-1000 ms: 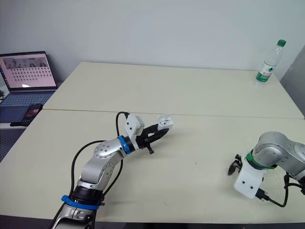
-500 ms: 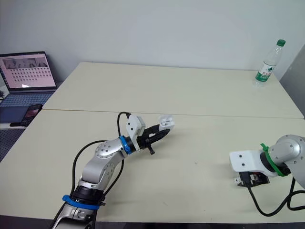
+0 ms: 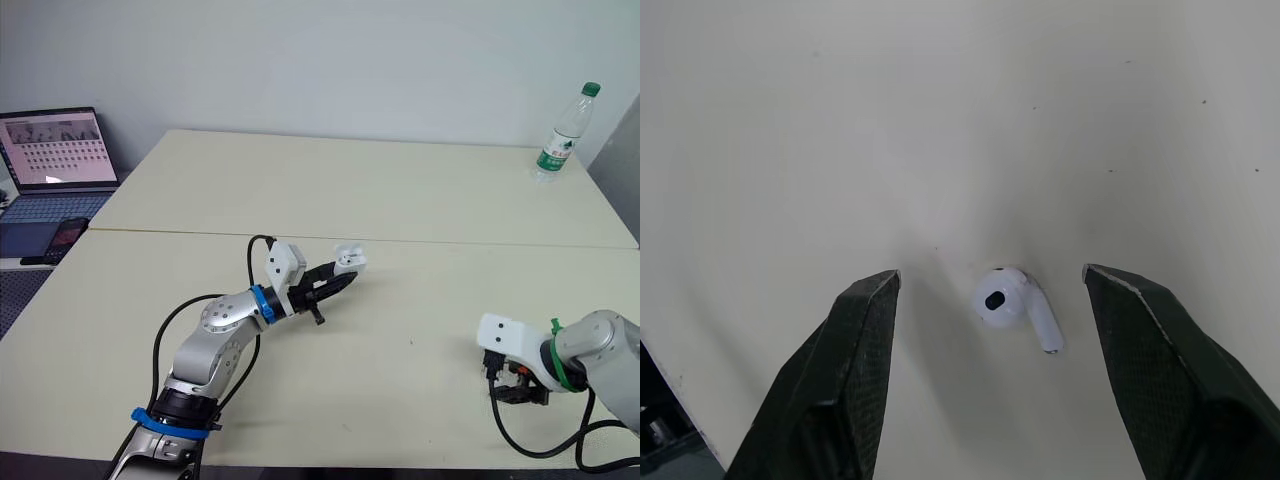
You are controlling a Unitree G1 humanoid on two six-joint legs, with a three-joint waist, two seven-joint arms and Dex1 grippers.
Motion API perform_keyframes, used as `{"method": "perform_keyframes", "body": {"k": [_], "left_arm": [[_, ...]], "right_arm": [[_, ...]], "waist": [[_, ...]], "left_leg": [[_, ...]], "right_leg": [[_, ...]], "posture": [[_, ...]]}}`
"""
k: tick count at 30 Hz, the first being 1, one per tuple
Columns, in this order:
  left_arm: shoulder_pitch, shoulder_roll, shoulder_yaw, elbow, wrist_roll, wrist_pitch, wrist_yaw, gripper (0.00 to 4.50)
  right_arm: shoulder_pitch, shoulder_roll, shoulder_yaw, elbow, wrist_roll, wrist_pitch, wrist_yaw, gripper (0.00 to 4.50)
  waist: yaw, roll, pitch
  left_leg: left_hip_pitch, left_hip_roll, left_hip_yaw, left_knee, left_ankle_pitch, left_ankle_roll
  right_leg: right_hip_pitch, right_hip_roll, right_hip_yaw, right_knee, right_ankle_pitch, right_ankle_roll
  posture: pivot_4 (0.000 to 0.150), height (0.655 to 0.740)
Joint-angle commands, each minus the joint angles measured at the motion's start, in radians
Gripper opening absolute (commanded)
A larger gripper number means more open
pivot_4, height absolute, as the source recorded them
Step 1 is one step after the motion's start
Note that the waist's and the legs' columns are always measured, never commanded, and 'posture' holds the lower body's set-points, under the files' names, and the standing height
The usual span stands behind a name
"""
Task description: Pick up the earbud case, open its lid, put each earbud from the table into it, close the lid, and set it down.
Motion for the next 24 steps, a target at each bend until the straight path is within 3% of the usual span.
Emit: {"method": "perform_keyframes", "body": {"k": [1,23,24], "left_arm": [[-0.019,0.0,0.003,-0.022,-0.003,-0.025,-0.008,0.74],[-0.009,0.008,0.011,-0.039,-0.005,-0.019,0.002,0.74],[-0.01,0.007,0.011,-0.038,-0.004,-0.019,0.002,0.74]], "right_arm": [[-0.006,-0.028,0.018,0.006,-0.025,-0.065,-0.006,3.04],[-0.049,-0.059,0.09,0.065,-0.087,-0.211,0.044,3.04],[-0.048,-0.06,0.091,0.07,-0.092,-0.22,0.047,2.87]], "waist": [[0.0,0.0,0.0],[-0.003,0.0,0.0],[-0.003,0.0,0.0]], "left_leg": [[0.0,0.0,0.0,0.0,0.0,0.0],[0.0,0.0,0.0,0.0,0.0,0.0],[0.0,0.0,0.0,0.0,0.0,0.0]], "right_leg": [[0.0,0.0,0.0,0.0,0.0,0.0],[0.0,0.001,0.0,0.0,0.0,0.0],[0.0,0.001,0.0,0.0,0.0,0.0]], "posture": [[0.15,0.7362],[0.15,0.7362],[0.15,0.7362]]}}
